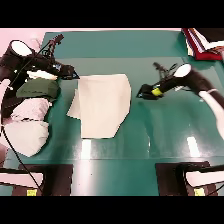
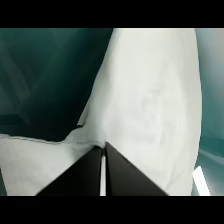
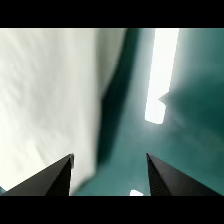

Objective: Fold the shirts.

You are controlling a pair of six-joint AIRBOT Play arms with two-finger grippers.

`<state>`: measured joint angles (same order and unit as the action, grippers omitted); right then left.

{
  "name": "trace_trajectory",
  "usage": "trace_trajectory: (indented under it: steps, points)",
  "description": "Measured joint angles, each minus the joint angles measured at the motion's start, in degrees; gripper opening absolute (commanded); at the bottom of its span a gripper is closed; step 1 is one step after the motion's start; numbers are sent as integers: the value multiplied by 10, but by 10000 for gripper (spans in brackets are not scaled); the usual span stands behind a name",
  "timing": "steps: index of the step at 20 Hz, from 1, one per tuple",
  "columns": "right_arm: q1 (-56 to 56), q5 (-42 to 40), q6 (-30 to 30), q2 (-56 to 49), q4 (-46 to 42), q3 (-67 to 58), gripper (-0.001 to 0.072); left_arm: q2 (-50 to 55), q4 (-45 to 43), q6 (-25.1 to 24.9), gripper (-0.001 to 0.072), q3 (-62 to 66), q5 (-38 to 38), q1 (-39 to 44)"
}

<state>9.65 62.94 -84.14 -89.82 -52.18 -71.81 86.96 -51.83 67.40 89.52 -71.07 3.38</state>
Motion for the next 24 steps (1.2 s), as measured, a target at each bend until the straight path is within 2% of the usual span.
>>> trace_trajectory:
  steps: [1, 2, 3, 4, 5, 8, 10, 16, 19, 22, 24]
  points:
    - [15, -15, 9, -29, 22, -13, 542, 0, -1, 0, 28, 2, -3, -1]
    - [28, -29, 16, -56, 39, -29, 490, 0, -2, 0, 28, 3, -5, -2]
    - [39, -40, 20, -79, 49, -46, 318, 0, -2, 1, 28, 4, -8, -2]
    - [49, -50, 23, -100, 60, -66, 91, 0, -2, 2, 27, 5, -11, -2]
    - [57, -56, 26, -115, 64, -84, 21, 0, -2, 2, 28, 5, -13, -2]
    - [75, -68, 33, -131, 47, -136, 18, -7, -5, 3, 27, 7, -18, -2]
    - [79, -69, 35, -99, 11, -171, 18, -28, -6, 7, 27, 26, -19, -4]
    - [93, -43, 34, 151, -118, -290, 18, -158, 26, 10, 27, 206, -18, -5]
    - [115, -20, 6, 277, -185, -328, 18, -227, 48, 10, 27, 270, 6, -5]
    - [134, 10, -36, 345, -245, -344, 18, -275, 56, 3, 27, 295, 26, -5]
    - [141, 36, -61, 353, -269, -348, 18, -288, 54, 1, 27, 292, 30, -5]
